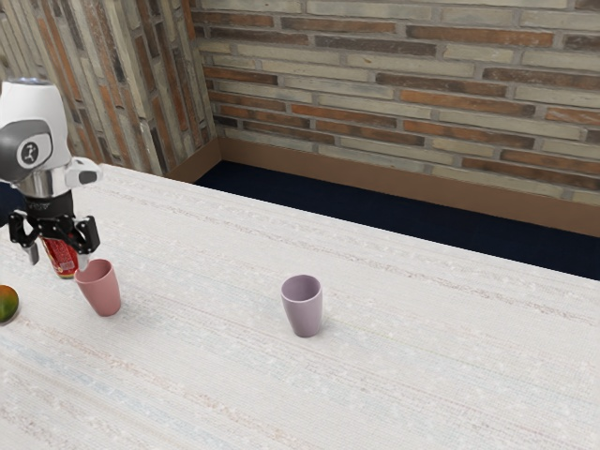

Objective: Place the left cup onto the right cup

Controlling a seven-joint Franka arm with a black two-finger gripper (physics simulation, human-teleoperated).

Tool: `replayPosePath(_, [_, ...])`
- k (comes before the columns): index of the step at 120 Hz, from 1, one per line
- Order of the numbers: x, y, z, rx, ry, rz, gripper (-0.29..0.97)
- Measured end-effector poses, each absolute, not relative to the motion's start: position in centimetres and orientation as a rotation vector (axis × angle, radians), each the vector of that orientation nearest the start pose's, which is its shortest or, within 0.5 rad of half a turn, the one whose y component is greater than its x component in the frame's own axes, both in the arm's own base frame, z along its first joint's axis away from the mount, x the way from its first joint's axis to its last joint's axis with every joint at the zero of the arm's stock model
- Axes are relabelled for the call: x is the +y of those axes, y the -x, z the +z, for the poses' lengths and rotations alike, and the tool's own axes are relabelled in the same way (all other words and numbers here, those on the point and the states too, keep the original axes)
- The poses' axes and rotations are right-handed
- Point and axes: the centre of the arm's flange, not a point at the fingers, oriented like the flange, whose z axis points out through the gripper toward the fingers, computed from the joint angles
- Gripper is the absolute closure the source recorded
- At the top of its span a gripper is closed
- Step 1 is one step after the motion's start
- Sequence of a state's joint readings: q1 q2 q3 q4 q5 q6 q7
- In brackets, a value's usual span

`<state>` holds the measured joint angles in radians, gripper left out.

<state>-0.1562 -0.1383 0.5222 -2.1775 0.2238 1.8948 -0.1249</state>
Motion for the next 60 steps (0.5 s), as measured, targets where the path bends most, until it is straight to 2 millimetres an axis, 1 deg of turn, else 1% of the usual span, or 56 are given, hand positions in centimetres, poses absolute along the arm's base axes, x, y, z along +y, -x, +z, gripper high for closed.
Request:
replayPosePath(16, [20.0, -45.7, 42.3, -0.575, 2.959, 0.189, 0.0])
replayPosePath(28, [21.2, -46.1, 41.7, -0.589, 2.948, 0.163, 0.0])
replayPosePath(44, [23.0, -48.4, 40.8, -0.619, 2.916, 0.146, 0.0])
replayPosePath(52, [23.9, -49.9, 40.5, -0.639, 2.901, 0.147, 0.0])
replayPosePath(60, [24.0, -51.6, 40.2, -0.633, 2.9, 0.154, 0.0])
